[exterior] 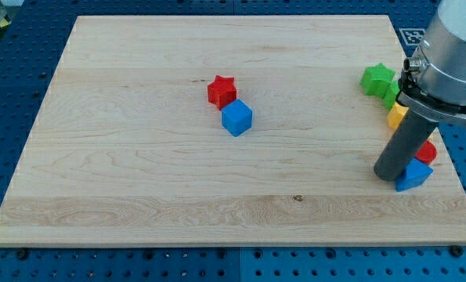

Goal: Move the red star towards the top center

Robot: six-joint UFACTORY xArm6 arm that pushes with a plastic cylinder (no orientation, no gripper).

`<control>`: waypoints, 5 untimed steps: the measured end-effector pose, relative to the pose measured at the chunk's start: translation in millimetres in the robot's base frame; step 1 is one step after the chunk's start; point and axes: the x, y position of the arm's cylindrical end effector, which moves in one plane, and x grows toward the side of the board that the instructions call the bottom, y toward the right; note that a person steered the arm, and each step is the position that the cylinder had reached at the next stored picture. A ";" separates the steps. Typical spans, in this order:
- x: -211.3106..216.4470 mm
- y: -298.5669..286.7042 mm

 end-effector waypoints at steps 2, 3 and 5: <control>4.0 -27.4; 9.5 -87.5; -0.4 -208.3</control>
